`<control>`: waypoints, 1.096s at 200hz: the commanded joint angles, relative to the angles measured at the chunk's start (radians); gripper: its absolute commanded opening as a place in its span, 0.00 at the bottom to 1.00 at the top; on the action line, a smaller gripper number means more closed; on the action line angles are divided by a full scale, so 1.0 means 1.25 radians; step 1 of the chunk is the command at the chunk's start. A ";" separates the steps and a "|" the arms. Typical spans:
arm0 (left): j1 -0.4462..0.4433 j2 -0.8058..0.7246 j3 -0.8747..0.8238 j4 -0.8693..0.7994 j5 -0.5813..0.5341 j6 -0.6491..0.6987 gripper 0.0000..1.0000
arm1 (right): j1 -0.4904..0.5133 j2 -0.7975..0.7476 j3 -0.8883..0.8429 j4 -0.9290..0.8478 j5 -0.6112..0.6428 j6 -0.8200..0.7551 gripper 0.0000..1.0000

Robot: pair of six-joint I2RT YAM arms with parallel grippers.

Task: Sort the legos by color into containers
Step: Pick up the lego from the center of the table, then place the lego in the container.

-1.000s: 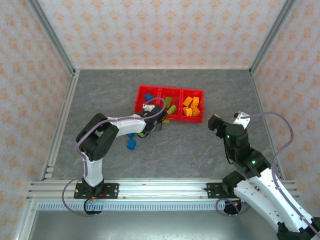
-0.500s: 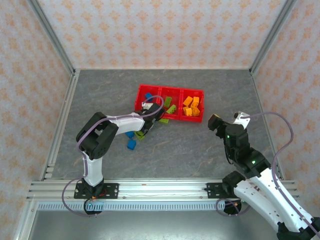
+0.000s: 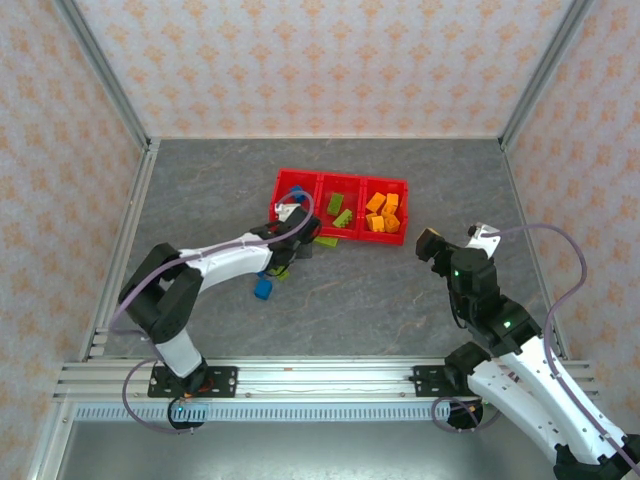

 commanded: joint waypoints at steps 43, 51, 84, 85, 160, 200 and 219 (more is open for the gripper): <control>0.025 -0.043 0.121 -0.101 -0.069 0.062 0.29 | 0.006 -0.009 -0.006 0.009 0.011 -0.005 1.00; 0.035 -0.024 0.153 -0.104 -0.069 0.076 0.29 | 0.006 -0.009 -0.005 0.007 0.013 -0.004 1.00; 0.080 0.076 0.283 -0.105 -0.042 0.132 0.28 | 0.008 -0.013 -0.005 0.006 0.014 -0.003 1.00; 0.081 0.080 0.286 -0.105 -0.041 0.133 0.28 | 0.008 -0.013 -0.004 0.006 0.014 -0.003 1.00; 0.122 0.312 0.479 -0.145 0.006 0.158 0.31 | 0.008 -0.012 -0.006 0.007 0.015 -0.004 1.00; 0.138 0.353 0.507 -0.146 0.021 0.165 0.40 | 0.008 -0.011 -0.007 0.009 0.014 -0.004 1.00; 0.139 0.342 0.497 -0.139 0.022 0.168 0.50 | 0.008 -0.009 -0.006 0.009 0.015 -0.004 1.00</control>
